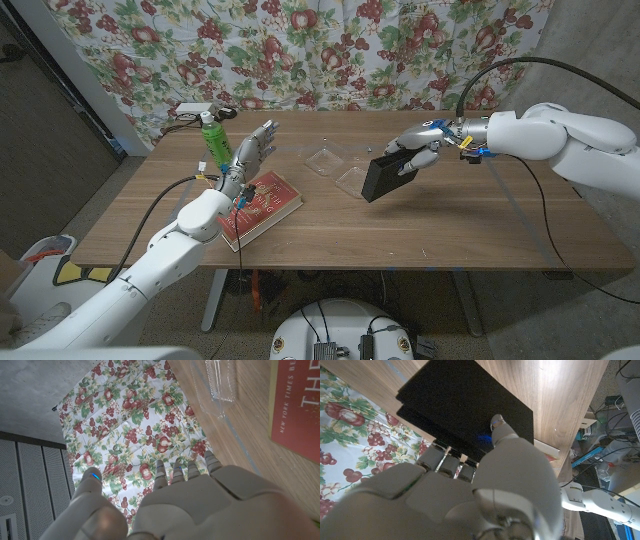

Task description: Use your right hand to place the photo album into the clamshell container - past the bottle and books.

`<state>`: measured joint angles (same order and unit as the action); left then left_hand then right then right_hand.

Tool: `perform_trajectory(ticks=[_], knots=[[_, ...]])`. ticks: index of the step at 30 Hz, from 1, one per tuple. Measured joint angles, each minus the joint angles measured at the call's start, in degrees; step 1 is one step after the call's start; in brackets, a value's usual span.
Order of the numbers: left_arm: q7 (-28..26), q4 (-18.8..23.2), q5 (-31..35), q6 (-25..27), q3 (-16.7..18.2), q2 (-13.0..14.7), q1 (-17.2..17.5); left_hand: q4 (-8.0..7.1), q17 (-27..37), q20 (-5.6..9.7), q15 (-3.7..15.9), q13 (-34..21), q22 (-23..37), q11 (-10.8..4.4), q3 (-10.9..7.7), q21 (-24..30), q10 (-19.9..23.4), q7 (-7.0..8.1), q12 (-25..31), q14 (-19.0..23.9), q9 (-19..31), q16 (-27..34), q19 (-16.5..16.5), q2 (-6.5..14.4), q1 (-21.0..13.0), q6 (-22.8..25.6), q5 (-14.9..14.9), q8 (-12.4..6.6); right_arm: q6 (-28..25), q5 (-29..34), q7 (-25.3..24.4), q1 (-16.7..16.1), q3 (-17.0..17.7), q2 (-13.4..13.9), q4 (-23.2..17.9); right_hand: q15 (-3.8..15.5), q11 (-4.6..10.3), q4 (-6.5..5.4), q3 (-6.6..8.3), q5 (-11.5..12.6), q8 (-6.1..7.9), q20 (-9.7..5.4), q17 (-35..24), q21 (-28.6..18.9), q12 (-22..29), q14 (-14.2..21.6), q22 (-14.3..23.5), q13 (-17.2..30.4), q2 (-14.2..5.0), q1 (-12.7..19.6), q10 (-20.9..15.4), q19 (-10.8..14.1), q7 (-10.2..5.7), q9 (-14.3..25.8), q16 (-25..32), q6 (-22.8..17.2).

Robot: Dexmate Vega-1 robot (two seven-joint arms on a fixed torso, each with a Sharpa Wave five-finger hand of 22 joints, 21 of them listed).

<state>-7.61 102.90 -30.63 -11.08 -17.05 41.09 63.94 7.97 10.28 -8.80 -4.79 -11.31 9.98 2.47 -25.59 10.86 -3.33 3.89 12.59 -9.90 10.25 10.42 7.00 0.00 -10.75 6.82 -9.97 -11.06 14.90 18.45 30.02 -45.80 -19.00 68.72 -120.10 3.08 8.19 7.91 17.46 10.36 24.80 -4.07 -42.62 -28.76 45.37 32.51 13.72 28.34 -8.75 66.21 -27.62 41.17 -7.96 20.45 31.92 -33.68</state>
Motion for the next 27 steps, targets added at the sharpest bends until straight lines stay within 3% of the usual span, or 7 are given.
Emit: perform_trajectory(ticks=[15, 27], knots=[[-0.4, -0.1, 0.5, -0.6, 0.1, -0.3, 0.3, -0.16, 0.0, 0.0, 0.0, 0.0, 0.0, 0.0, 0.16, 0.0, 0.0, 0.0, 0.0, 0.0, 0.0, 0.0, 0.0, -0.2, 0.2, 0.0, 0.0, 0.0, -2.4, 1.2, -3.7, -0.2, 1.1, -1.1, -1.4, 0.06, -0.31, -0.47, -0.47, 0.0, -0.01, 0.0, -0.3, -0.7, 0.0, 0.5, 0.0, -0.1, -0.01, -0.9, -0.3, 0.0, 0.4, 0.2, -1.0, 0.2], [-0.7, -0.1, 1.0, -1.2, 0.4, -0.4, 0.6, 0.09, 0.0, 0.0, 0.0, 0.0, 0.0, 0.0, 0.4, 0.0, 0.0, -0.01, 0.0, 0.0, 0.0, 0.0, 0.0, -0.2, 0.2, 0.0, 0.0, 0.0, -2.8, 3.4, -6.6, 1.6, -0.1, -3.7, -0.7, -0.12, -0.31, -0.71, -0.7, 0.0, -0.23, 0.0, -0.8, -1.6, 0.0, 0.7, -0.2, -0.5, 0.14, -1.7, -0.3, 0.0, 0.4, 0.2, -1.6, 0.2]])
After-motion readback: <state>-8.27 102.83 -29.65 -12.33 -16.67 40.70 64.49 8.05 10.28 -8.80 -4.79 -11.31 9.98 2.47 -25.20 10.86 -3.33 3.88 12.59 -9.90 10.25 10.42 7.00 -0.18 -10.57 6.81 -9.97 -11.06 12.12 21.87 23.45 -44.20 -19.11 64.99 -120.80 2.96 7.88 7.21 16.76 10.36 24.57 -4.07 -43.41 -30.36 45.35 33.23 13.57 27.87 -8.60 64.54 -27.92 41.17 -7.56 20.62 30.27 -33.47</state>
